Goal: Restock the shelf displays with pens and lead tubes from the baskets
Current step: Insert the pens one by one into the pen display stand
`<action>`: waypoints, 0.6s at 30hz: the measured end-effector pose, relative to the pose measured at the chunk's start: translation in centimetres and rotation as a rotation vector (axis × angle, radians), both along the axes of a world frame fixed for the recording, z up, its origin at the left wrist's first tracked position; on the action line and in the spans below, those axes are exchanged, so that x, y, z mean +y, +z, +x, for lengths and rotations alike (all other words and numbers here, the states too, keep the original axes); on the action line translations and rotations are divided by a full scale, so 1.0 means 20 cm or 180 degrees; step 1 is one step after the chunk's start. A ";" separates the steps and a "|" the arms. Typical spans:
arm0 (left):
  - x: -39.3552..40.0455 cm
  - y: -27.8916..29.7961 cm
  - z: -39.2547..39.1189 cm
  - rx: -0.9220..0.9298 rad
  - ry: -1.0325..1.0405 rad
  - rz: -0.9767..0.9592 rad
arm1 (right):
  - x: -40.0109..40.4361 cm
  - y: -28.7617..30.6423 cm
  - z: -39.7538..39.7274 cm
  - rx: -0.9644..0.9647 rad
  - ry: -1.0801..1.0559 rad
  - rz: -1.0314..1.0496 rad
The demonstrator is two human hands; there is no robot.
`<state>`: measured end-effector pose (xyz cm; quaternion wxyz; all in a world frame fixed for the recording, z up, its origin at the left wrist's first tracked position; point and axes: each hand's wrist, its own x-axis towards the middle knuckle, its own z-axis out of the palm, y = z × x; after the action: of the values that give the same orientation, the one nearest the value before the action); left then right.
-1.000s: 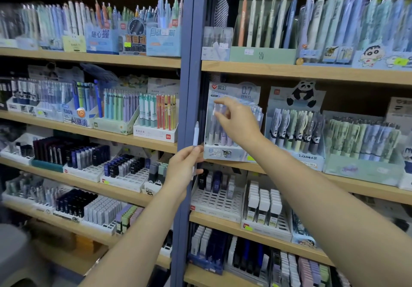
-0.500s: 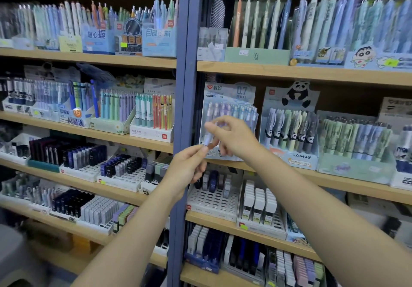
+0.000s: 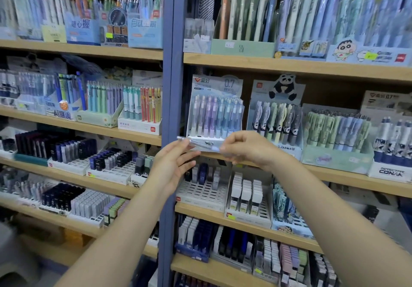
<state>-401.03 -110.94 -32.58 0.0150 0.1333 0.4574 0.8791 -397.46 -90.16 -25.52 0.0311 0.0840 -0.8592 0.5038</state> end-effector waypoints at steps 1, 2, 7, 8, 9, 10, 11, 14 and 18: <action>0.01 0.01 0.00 0.0044 -0.0048 -0.0020 | 0.00 -0.01 0.01 -0.0055 0.0048 0.0243; 0.03 0.01 0.01 0.0102 -0.0084 -0.0090 | 0.00 -0.02 0.02 -0.0033 0.0044 0.0363; 0.10 0.02 0.04 0.0407 0.0051 -0.0763 | -0.04 -0.03 0.03 0.0429 -0.0077 -0.0285; 0.11 0.02 0.05 0.0413 0.0072 -0.0812 | -0.05 -0.03 0.02 0.0451 -0.0061 -0.0348; 0.12 0.02 0.05 0.0411 0.0104 -0.0850 | -0.07 -0.03 0.02 0.0471 -0.0059 -0.0378; 0.13 0.03 0.05 0.0415 0.0146 -0.0883 | -0.08 -0.03 0.02 0.0500 -0.0066 -0.0393; 0.13 0.03 0.05 0.0434 0.0190 -0.0907 | -0.10 -0.03 0.02 0.0536 -0.0086 -0.0412; 0.14 0.06 0.05 0.0558 0.0277 -0.0927 | -0.15 -0.03 0.02 0.0581 -0.0233 -0.0542; 0.10 0.05 0.04 0.0609 0.0115 -0.0860 | -0.16 -0.04 0.01 0.0586 -0.0373 -0.0641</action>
<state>-400.16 -108.88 -31.55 -0.0267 0.2049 0.5731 0.7930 -397.31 -93.38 -26.37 0.1473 0.0760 -0.8013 0.5749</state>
